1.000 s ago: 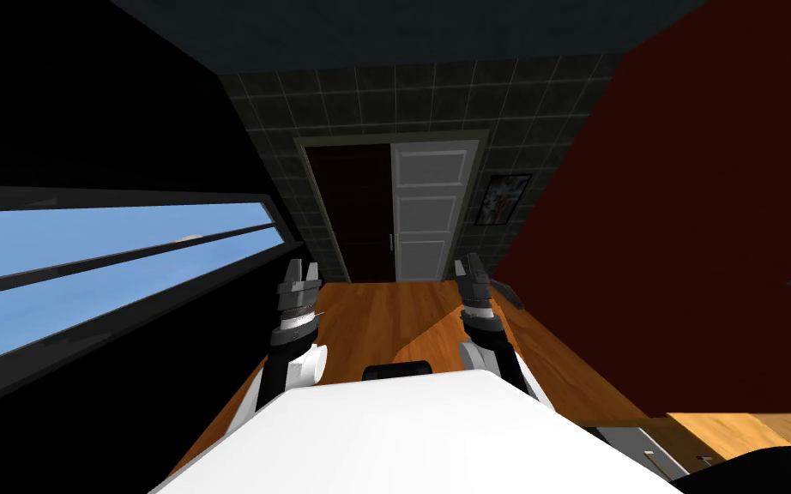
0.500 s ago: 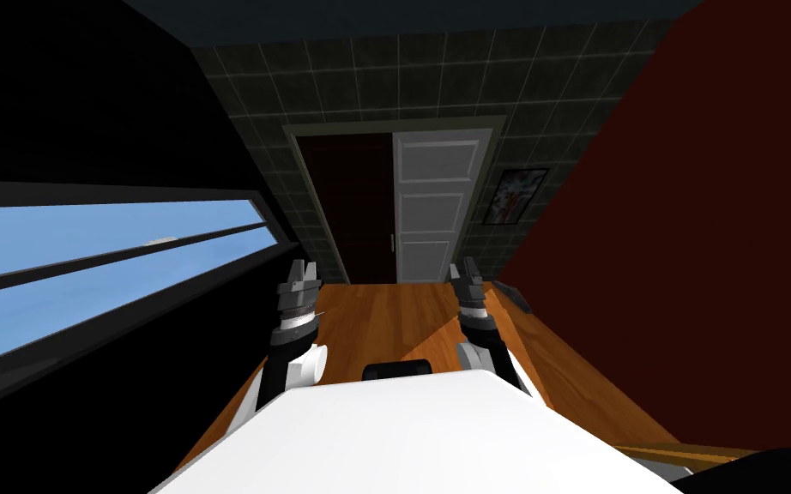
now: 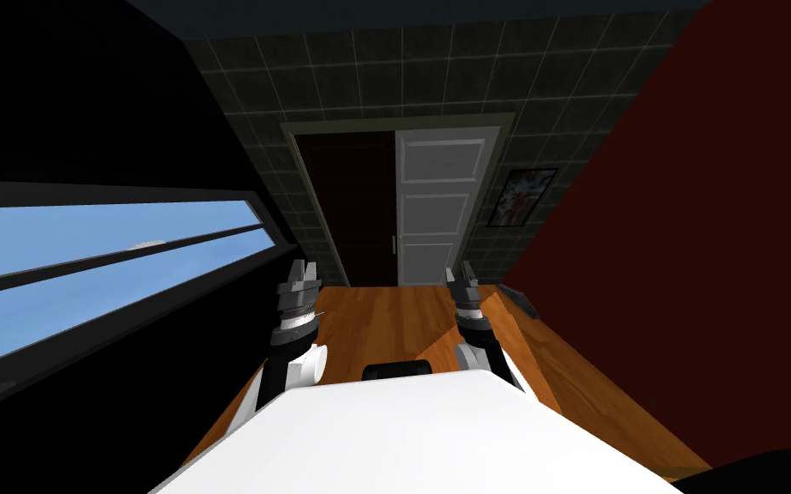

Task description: Pull the door open

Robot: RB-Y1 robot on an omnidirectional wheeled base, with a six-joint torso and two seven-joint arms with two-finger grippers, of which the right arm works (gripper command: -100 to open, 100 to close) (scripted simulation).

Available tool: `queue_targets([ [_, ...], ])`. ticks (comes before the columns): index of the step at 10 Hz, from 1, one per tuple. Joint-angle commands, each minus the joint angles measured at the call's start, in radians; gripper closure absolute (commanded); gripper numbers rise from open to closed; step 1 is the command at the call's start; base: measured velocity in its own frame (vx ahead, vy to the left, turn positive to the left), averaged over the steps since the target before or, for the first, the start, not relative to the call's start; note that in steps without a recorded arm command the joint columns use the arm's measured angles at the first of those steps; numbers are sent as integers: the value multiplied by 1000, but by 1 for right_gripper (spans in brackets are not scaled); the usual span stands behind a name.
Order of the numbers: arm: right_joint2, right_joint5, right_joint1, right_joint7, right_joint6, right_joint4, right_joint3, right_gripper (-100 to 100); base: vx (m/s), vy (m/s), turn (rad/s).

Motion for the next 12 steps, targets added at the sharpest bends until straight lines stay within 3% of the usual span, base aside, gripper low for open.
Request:
queue_targets([
  [1, -6, -9, -6, -31, -4, 23, 4, -100, 97, 15, 5],
  [12, -51, -84, -50, -265, -42, 208, 32, -100, 97, 30, 6],
])
